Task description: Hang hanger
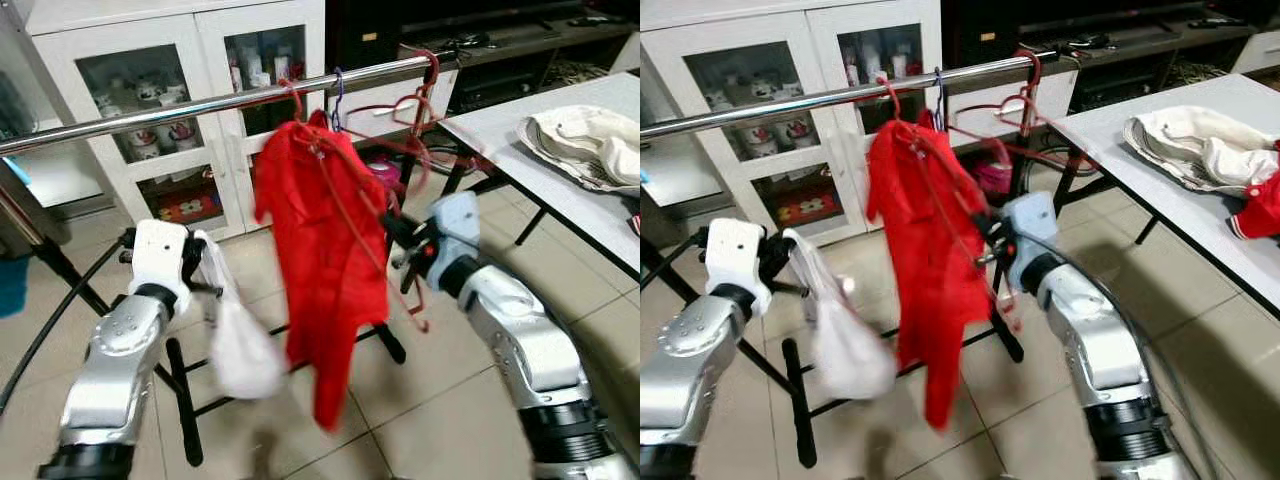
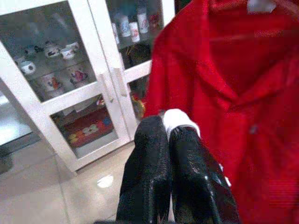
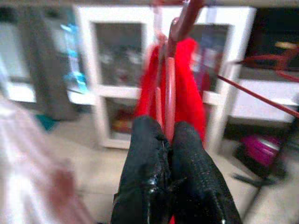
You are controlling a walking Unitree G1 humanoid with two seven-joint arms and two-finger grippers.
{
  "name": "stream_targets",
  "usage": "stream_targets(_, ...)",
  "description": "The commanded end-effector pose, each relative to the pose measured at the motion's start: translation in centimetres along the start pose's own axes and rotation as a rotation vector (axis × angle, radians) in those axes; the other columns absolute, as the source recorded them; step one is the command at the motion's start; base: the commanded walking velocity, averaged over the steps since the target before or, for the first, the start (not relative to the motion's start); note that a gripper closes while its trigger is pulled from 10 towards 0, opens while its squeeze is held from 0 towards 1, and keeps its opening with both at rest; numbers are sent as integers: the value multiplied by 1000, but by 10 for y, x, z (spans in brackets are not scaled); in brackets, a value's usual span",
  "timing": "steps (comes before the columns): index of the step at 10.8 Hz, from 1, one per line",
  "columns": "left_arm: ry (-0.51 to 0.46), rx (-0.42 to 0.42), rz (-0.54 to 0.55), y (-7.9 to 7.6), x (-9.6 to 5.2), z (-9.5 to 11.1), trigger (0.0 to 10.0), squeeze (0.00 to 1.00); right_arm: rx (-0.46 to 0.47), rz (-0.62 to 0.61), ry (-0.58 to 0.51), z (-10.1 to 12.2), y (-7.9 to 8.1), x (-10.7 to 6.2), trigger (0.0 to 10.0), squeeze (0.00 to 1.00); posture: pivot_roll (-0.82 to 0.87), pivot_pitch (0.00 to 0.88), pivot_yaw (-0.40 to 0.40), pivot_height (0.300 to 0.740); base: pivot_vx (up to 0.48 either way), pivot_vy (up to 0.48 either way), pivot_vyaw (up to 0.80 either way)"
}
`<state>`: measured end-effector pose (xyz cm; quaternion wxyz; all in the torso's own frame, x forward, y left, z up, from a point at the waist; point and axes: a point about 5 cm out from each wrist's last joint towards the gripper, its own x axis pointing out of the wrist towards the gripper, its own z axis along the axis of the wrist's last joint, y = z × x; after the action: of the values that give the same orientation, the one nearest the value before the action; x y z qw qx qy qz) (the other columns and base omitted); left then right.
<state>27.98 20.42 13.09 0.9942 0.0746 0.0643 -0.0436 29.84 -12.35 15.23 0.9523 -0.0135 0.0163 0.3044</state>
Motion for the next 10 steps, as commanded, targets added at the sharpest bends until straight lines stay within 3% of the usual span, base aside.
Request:
stream_targets(1, -50, -13, 24, 3, 3, 10, 10000, 0, -42, 67, -28, 6, 7, 1, 10000, 0, -65, 0, 26, 740, 0, 0, 0)
stream_targets(2, -69, -34, 35, 2, 5, 13, 10000, 0, -69, 58, -30, 7, 8, 13, 10000, 0, -64, 0, 24, 740, 0, 0, 0)
stream_targets(3, -68, -26, 25, 1, 4, 13, 10000, 0, -161, 189, 36, -2, 21, 23, 10000, 0, -59, 0, 16, 740, 0, 0, 0)
stream_targets(8, -5, 82, 9, 6, 4, 3, 10000, 0, -226, 199, 270, -31, 13, 43, 10000, 0, -55, 0, 33, 740, 0, 0, 0)
stream_targets(9, 5, 100, -6, 8, 5, 2, 10000, 0, -183, 200, 324, -35, 11, 49, 10000, 0, -56, 0, 47, 740, 0, 0, 0)
stream_targets(10, 6, 105, -5, 12, 6, 3, 10000, 0, -12, 214, 177, -13, 18, 61, 10000, 0, -51, 0, 59, 740, 0, 0, 0)
